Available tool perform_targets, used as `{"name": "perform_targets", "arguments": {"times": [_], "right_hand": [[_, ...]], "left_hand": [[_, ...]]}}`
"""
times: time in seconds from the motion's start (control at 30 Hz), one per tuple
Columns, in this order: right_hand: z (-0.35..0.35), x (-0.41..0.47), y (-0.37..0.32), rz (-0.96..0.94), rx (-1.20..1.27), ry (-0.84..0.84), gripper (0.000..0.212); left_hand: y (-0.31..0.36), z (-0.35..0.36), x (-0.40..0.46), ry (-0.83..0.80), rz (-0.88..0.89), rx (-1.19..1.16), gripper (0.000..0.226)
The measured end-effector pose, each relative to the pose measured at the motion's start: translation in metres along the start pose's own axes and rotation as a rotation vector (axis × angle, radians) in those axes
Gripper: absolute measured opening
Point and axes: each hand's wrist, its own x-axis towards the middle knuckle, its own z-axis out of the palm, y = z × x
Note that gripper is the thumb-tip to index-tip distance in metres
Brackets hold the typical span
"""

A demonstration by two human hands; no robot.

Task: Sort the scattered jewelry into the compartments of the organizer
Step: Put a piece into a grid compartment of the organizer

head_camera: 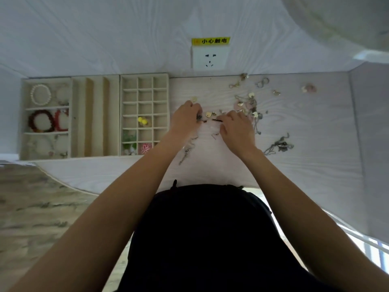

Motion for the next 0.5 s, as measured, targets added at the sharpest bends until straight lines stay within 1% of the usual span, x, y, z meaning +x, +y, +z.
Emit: {"name": "perform_targets", "arguments": {"times": [0.13,0.23,0.3,0.37,0.43,0.5], "right_hand": [[-0.005,0.001,0.002,0.024,0.005,0.008,0.026],[-0.003,0.008,-0.010,-0.089,0.005,0.015,0.024],[0.001,0.015,-0.018,-0.142,0.002,-0.026,0.024],[0.004,0.020,-0.024,-0.143,-0.008,-0.037,0.022],[0.007,0.024,-0.026,-0.142,-0.008,0.037,0.013],[0.009,0.025,-0.026,-0.152,-0.033,0.031,0.013]], "left_hand": [[-0.003,0.000,-0.003,-0.017,-0.042,-0.075,0.009],[-0.002,-0.001,-0.002,-0.016,-0.031,-0.079,0.013],[0.001,-0.002,-0.004,-0.020,-0.014,-0.072,0.017],[0.000,-0.001,-0.007,-0.011,0.004,-0.056,0.019],[-0.003,-0.001,-0.009,0.001,0.017,-0.020,0.021],[-0.004,-0.001,-0.009,0.002,0.012,0.010,0.022]]}}
